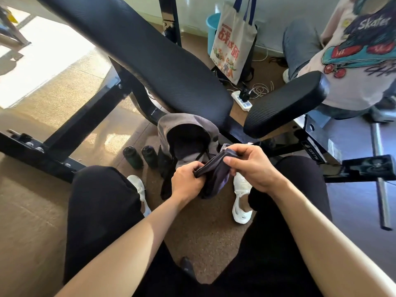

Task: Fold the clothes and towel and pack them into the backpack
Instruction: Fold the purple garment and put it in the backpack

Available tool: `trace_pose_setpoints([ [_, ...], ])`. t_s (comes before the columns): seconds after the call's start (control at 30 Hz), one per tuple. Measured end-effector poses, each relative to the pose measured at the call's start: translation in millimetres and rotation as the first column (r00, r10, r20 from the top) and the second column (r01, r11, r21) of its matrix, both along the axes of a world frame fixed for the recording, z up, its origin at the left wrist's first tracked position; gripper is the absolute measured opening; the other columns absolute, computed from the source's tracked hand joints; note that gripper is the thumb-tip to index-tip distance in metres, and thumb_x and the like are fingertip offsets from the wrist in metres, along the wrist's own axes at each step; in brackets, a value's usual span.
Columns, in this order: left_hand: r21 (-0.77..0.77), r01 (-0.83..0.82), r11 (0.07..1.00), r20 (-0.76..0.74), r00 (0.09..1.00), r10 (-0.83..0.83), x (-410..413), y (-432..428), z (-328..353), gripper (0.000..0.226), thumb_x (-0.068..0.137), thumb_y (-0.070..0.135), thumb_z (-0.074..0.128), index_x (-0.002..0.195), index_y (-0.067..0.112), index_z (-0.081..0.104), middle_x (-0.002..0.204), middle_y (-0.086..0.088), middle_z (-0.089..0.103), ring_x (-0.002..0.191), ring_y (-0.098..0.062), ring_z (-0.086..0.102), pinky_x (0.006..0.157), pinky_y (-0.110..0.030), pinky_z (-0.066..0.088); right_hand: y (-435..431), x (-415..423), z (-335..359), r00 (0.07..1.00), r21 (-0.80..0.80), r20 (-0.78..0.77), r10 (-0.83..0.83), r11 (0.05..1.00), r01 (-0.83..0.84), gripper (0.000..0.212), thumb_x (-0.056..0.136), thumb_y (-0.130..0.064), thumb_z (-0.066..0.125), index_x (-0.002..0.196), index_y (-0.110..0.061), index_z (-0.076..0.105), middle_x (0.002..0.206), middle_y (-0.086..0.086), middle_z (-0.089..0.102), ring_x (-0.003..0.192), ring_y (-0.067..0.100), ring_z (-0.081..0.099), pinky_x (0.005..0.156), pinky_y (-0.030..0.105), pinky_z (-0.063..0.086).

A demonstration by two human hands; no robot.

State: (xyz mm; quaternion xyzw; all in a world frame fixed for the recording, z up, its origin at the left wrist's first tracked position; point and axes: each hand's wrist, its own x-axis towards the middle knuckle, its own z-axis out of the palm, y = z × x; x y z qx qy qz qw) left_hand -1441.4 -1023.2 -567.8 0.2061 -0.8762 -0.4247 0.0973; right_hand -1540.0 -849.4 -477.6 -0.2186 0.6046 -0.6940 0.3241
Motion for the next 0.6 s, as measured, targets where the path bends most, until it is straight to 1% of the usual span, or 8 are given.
trace_pose_setpoints([
  [0.07, 0.004, -0.028, 1.0, 0.064, 0.998, 0.028, -2.0, -1.3, -3.8, 0.013, 0.082, 0.03, 0.062, 0.089, 0.034, 0.072, 0.081, 0.012, 0.068, 0.083, -0.02, 0.066, 0.066, -0.031, 0.042, 6.4, -2.4, 3.9, 0.999, -0.004, 0.033, -0.017, 1.0, 0.017, 0.015, 0.084, -0.004, 0.075, 0.098, 0.001, 0.071, 0.082, 0.009, 0.066, 0.057, 0.013, 0.054, 0.055, 0.023, 0.047],
  [0.17, 0.119, 0.079, 0.99, 0.048, 0.995, -0.085, -4.8, -0.5, -10.1, 0.011, 0.076, 0.032, 0.064, 0.085, 0.033, 0.068, 0.08, 0.011, 0.07, 0.081, -0.019, 0.068, 0.071, -0.038, 0.053, 11.9, -2.4, 3.9, 0.995, -0.021, 0.096, -0.026, 0.999, 0.028, 0.015, 0.085, -0.002, 0.072, 0.099, 0.001, 0.07, 0.079, 0.006, 0.067, 0.056, 0.011, 0.054, 0.055, 0.022, 0.048],
  [0.23, 0.182, 0.168, 0.969, -0.027, 0.986, -0.165, -4.9, 4.9, -12.1, 0.022, 0.071, 0.036, 0.07, 0.091, 0.026, 0.071, 0.083, 0.008, 0.073, 0.082, -0.015, 0.07, 0.076, -0.044, 0.056, 12.6, -1.0, 2.9, 0.99, -0.054, 0.14, -0.018, 0.998, 0.025, 0.015, 0.085, 0.0, 0.07, 0.1, 0.001, 0.069, 0.078, 0.006, 0.066, 0.057, 0.011, 0.055, 0.057, 0.022, 0.048],
  [0.33, 0.204, 0.194, 0.959, -0.183, 0.97, -0.158, -6.5, 17.5, -10.8, 0.034, 0.072, 0.038, 0.082, 0.102, 0.025, 0.072, 0.093, 0.006, 0.075, 0.088, -0.016, 0.071, 0.079, -0.046, 0.057, 10.9, 3.8, 1.4, 0.983, -0.068, 0.182, -0.014, 0.997, 0.027, 0.016, 0.083, 0.004, 0.07, 0.098, -0.001, 0.071, 0.079, 0.008, 0.066, 0.057, 0.012, 0.056, 0.058, 0.021, 0.05],
  [0.43, 0.171, 0.16, 0.972, -0.288, 0.952, -0.106, -9.7, 26.1, -0.5, 0.028, 0.077, 0.036, 0.078, 0.103, 0.027, 0.07, 0.09, 0.007, 0.074, 0.084, -0.016, 0.071, 0.074, -0.044, 0.056, 10.3, 12.3, -3.4, 0.991, -0.007, 0.136, 0.006, 1.0, -0.005, 0.016, 0.082, 0.001, 0.07, 0.097, -0.002, 0.072, 0.081, 0.01, 0.066, 0.059, 0.015, 0.057, 0.058, 0.022, 0.052],
  [0.5, 0.103, 0.138, 0.985, -0.257, 0.96, -0.107, -9.8, 27.0, 2.5, 0.022, 0.079, 0.036, 0.07, 0.099, 0.029, 0.069, 0.085, 0.008, 0.072, 0.08, -0.017, 0.07, 0.07, -0.041, 0.055, 11.2, 15.5, -4.7, 0.997, 0.047, 0.08, 0.005, 0.999, -0.009, 0.014, 0.082, -0.002, 0.072, 0.096, -0.003, 0.073, 0.079, 0.01, 0.065, 0.059, 0.017, 0.056, 0.057, 0.022, 0.051],
  [0.53, 0.071, 0.116, 0.991, -0.199, 0.975, -0.1, -8.8, 25.8, 2.5, 0.018, 0.079, 0.035, 0.068, 0.096, 0.029, 0.067, 0.081, 0.01, 0.071, 0.079, -0.018, 0.069, 0.068, -0.04, 0.055, 12.3, 15.7, -3.5, 0.997, 0.051, 0.075, -0.005, 0.999, 0.001, 0.013, 0.082, -0.003, 0.072, 0.095, -0.003, 0.073, 0.078, 0.01, 0.064, 0.057, 0.017, 0.055, 0.055, 0.022, 0.05],
  [0.6, 0.022, 0.061, 0.998, -0.062, 0.996, -0.059, -7.1, 21.3, -0.3, 0.012, 0.077, 0.03, 0.063, 0.089, 0.031, 0.064, 0.076, 0.01, 0.067, 0.078, -0.023, 0.067, 0.066, -0.038, 0.052, 15.3, 13.3, 1.3, 0.995, 0.004, 0.097, -0.027, 1.0, 0.027, 0.011, 0.082, -0.002, 0.074, 0.093, -0.003, 0.073, 0.077, 0.012, 0.061, 0.055, 0.015, 0.052, 0.052, 0.022, 0.046],
])
